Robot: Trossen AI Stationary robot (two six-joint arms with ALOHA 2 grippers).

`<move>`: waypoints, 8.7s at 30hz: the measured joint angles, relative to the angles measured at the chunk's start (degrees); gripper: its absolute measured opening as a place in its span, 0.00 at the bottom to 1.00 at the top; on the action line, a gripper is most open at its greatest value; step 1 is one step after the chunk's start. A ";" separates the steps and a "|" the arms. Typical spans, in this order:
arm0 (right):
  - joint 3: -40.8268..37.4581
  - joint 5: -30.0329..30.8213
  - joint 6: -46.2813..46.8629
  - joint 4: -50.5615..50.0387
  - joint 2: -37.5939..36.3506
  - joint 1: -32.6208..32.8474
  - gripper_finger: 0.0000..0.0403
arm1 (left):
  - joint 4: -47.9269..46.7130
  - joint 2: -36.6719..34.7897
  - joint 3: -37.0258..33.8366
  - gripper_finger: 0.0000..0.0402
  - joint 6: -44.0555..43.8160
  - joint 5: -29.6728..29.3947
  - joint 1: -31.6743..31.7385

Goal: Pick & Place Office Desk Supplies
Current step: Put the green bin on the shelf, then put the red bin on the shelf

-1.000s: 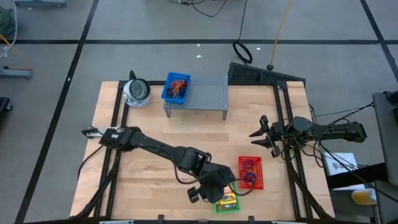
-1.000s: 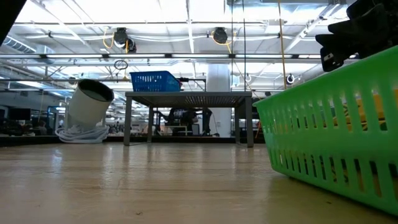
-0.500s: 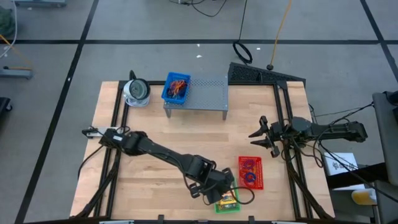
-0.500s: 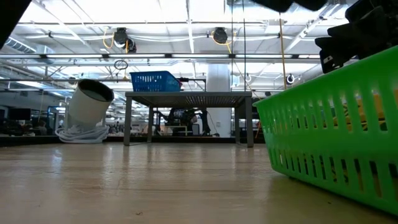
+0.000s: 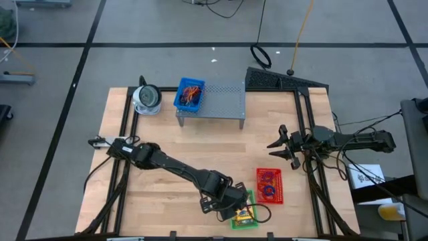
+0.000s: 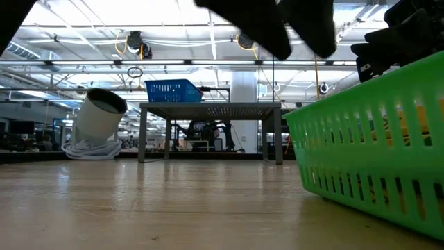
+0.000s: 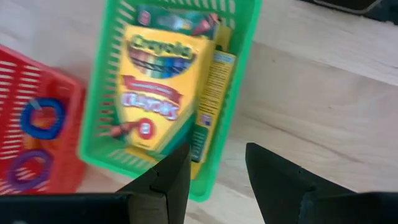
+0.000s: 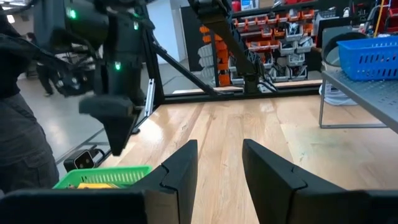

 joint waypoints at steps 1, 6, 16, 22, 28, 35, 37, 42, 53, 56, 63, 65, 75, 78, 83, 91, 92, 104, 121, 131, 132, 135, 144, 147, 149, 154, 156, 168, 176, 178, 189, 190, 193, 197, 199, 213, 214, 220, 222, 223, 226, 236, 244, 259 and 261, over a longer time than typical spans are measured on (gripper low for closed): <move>0.00 0.00 0.00 0.06 -0.02 0.00 0.29 | -0.02 0.00 -0.60 0.40 -0.04 0.02 0.00; 0.00 0.00 0.00 0.09 -0.02 0.00 0.29 | 0.63 0.00 -3.36 0.40 -0.04 -0.93 -0.36; 0.00 0.00 0.00 0.00 -0.02 0.00 0.29 | 6.95 0.00 -6.66 0.40 -0.26 -3.31 -1.36; 0.00 0.00 0.00 -0.01 -0.02 0.00 0.29 | 7.10 0.00 -7.84 0.40 -0.32 -3.22 -1.75; 0.00 0.00 0.00 -0.01 -0.02 0.00 0.29 | 11.80 -0.09 -11.30 0.40 -1.93 -3.34 -1.81; 0.00 0.00 0.00 -0.03 -0.02 0.00 0.29 | 13.65 -0.09 -13.23 0.40 -4.14 -3.92 -2.28; 0.00 0.00 0.00 -0.03 -0.02 0.00 0.29 | 13.70 -0.09 -13.52 0.40 -4.44 -4.73 -2.32; 0.00 0.00 0.00 -0.02 -0.02 0.00 0.29 | 14.05 -0.09 -14.71 0.40 -4.79 -5.40 -2.25; 0.00 0.00 0.00 -0.03 -0.02 0.00 0.29 | 13.95 -0.09 -14.83 0.20 -4.76 -5.46 -2.29; 0.00 0.00 0.00 -0.03 -0.02 0.00 0.29 | 13.92 -0.09 -14.83 0.05 -5.03 -5.38 -2.29; 0.00 0.00 0.00 -0.03 -0.04 0.00 0.29 | 13.11 -0.09 -14.83 0.01 -10.74 -7.39 -2.31; 0.00 0.00 0.00 -0.03 -0.04 0.00 0.29 | 12.35 -0.12 -14.83 0.02 -13.34 -7.60 -1.98; 0.00 0.00 0.00 -0.03 -0.04 0.00 0.29 | 7.69 -0.52 -14.81 0.01 -22.18 -7.93 -0.07; 0.00 0.00 0.00 -0.03 -0.04 0.00 0.29 | 6.25 -0.95 -14.83 0.01 -22.58 -7.93 -0.02; 0.00 0.00 0.00 0.01 -0.04 0.00 0.29 | 2.62 -3.07 -14.92 0.00 -23.50 -7.62 -0.04; 0.00 0.00 0.00 -0.01 -0.04 0.00 0.29 | -2.37 -6.34 -14.92 0.00 -28.80 -7.34 0.76; 0.00 0.00 0.00 -0.03 -0.04 0.00 0.29 | -2.70 -6.78 -14.92 0.00 -29.77 -7.37 0.91; 0.00 0.00 0.00 0.01 -0.04 0.00 0.29 | -7.71 -15.72 -14.92 0.00 -50.42 -14.06 4.27; 0.00 0.00 0.00 -0.01 -0.02 0.00 0.29 | -8.26 -23.19 -11.92 0.00 -88.38 -13.24 14.01; 0.00 0.00 0.00 -0.01 -0.02 0.00 0.29 | -10.44 -23.28 -5.63 0.00 -112.19 -18.64 18.38; 0.00 0.00 0.00 -0.01 -0.02 0.00 0.29 | -10.42 -23.28 -5.15 0.00 -113.83 -19.03 18.64; 0.00 0.00 0.00 0.00 -0.02 0.00 0.29 | -10.19 -22.07 -2.86 0.00 -118.21 -19.99 19.15; 0.00 0.00 0.00 0.18 -0.02 0.00 0.29 | -6.50 -17.42 1.52 0.00 -120.34 -18.83 21.82; 0.00 0.00 0.00 0.31 0.03 0.00 0.29 | -6.48 -17.31 1.52 0.00 -119.49 -18.80 23.54; 0.00 0.00 0.00 0.36 0.06 0.00 0.29 | -6.51 -17.31 1.52 0.00 -118.49 -19.40 24.98; 0.00 0.00 0.00 0.21 0.08 0.00 0.29 | -6.49 -17.31 1.52 0.00 -115.80 -20.48 27.84; 0.00 0.00 0.00 0.21 0.09 0.00 0.29 | -6.48 -17.31 1.52 0.00 -115.15 -20.42 28.65; 0.00 0.00 0.00 0.19 0.07 0.00 0.29 | -9.74 -17.31 1.47 0.00 -111.80 -21.46 32.89; 0.00 0.00 0.00 0.14 0.08 0.00 0.29 | -7.94 -15.03 1.38 0.00 -109.77 -20.31 33.75; 0.00 0.00 0.00 0.08 0.07 0.00 0.29 | -7.45 -14.88 1.38 0.00 -109.35 -19.75 33.77; 0.00 0.00 0.00 -0.08 0.07 0.00 0.29 | -7.45 -14.05 1.47 0.00 -109.39 -20.88 33.77; 0.00 0.00 0.00 -0.08 0.07 0.00 0.29 | -7.78 -14.03 1.47 0.00 -109.36 -21.14 33.77; 0.00 0.00 0.00 -0.08 0.07 0.00 0.29 | -8.19 -14.00 1.45 0.01 -108.89 -21.23 33.77; 0.00 0.00 0.00 -0.08 0.07 0.00 0.29 | -8.14 -14.01 1.45 0.05 -108.02 -21.56 33.77; 0.00 0.00 0.00 -0.08 0.07 0.00 0.29 | -8.17 -14.01 1.45 0.06 -108.01 -21.79 33.74; 0.00 0.00 0.00 -0.07 0.07 0.00 0.29 | -10.16 -14.01 1.45 0.04 -107.86 -25.85 33.18; 0.00 0.00 0.00 -0.07 0.07 0.00 0.29 | -10.16 -14.02 1.45 0.06 -107.86 -26.01 33.18; 0.00 0.00 0.00 -0.06 0.07 0.00 0.29 | -10.07 -14.10 1.45 0.15 -107.88 -27.52 33.09; 0.00 0.00 0.00 -0.07 0.07 0.00 0.29 | -10.10 -14.12 1.45 0.17 -107.87 -27.61 33.03; 0.00 0.00 0.00 -0.05 0.09 0.00 0.29 | -10.12 -14.12 1.45 0.17 -107.88 -27.61 33.03; 0.00 0.00 0.00 -0.07 0.07 0.00 0.29 | -10.14 -14.12 1.45 0.19 -107.88 -27.58 33.03; 0.00 0.00 0.00 -0.05 0.07 0.00 0.29 | -7.74 -14.12 1.45 0.20 -105.80 -28.61 32.82; 0.00 0.00 0.00 -0.05 0.07 0.00 0.29 | 0.67 -14.12 1.45 0.20 -99.71 -27.67 31.77; 0.00 0.00 0.00 -0.05 0.07 0.00 0.29 | 10.88 -14.12 1.45 0.20 -84.06 -9.24 27.62; 0.00 0.00 0.00 -0.05 0.07 0.00 0.29 | 10.86 -14.10 1.45 0.20 -84.19 -5.71 27.65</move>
